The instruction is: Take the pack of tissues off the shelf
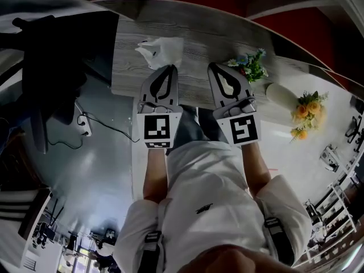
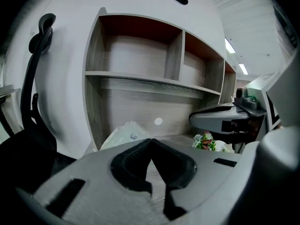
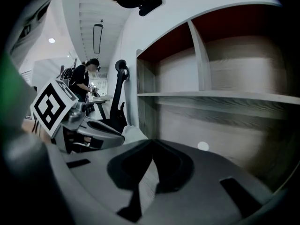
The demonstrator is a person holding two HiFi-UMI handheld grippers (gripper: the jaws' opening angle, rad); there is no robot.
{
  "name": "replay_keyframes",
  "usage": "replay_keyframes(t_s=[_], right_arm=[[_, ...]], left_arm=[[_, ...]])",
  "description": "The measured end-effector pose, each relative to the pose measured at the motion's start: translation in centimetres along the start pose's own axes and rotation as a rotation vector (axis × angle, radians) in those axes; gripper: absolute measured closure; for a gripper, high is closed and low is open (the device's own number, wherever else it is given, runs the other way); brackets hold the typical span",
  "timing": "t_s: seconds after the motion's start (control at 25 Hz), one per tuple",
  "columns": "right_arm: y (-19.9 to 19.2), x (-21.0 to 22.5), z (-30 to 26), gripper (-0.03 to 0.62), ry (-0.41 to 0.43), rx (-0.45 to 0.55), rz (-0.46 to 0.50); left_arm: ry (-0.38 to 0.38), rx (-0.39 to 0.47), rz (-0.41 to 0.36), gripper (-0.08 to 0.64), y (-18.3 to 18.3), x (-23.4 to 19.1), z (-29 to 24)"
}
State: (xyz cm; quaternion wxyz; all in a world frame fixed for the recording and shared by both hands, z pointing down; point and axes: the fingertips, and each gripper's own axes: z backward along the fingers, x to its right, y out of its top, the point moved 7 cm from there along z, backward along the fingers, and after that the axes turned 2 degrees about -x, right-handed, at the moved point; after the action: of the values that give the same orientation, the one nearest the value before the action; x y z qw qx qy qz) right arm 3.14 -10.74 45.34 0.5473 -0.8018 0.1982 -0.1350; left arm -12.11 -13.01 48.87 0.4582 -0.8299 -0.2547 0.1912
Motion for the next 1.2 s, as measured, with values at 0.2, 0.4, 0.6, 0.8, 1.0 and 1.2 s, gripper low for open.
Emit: replay_keyframes(t_s=[0.2, 0.4, 0.6, 0.8, 1.0, 1.2], right_arm=[[-1.1, -0.1, -0.3, 0.568, 0.012, -0.017, -0.009], [-2.2, -0.2, -0.9, 0.568, 0.019, -0.034, -0.009], [-3.2, -0.4, -1.4, 0.568, 0.020, -0.047, -0.013], [-4.1, -0.5, -1.6, 0.568, 0.020, -0.063, -0.027], [-4.9, -0.6, -1.7, 0.568, 0.018, -0.080, -0.029], [-5.3, -0.7, -1.6, 0.568, 0.013, -0.085, -0.036]], left_arm=[[0.021, -0.005, 0.003, 0.532, -1.1, -0.1, -0.8], [0.028, -0.015, 0.001, 0.531, -2.4, -0.7, -1.7], [0.025, -0.037, 0.002, 0.531, -3.9, -1.1, -2.7], [0.008, -0.063, 0.014, 0.529, -5.2, -1.0, -3.5], [-0.017, -0.080, 0.020, 0.529, -6.1, -0.6, -4.2], [-0.035, -0.090, 0.024, 0.529, -6.6, -0.2, -4.5]])
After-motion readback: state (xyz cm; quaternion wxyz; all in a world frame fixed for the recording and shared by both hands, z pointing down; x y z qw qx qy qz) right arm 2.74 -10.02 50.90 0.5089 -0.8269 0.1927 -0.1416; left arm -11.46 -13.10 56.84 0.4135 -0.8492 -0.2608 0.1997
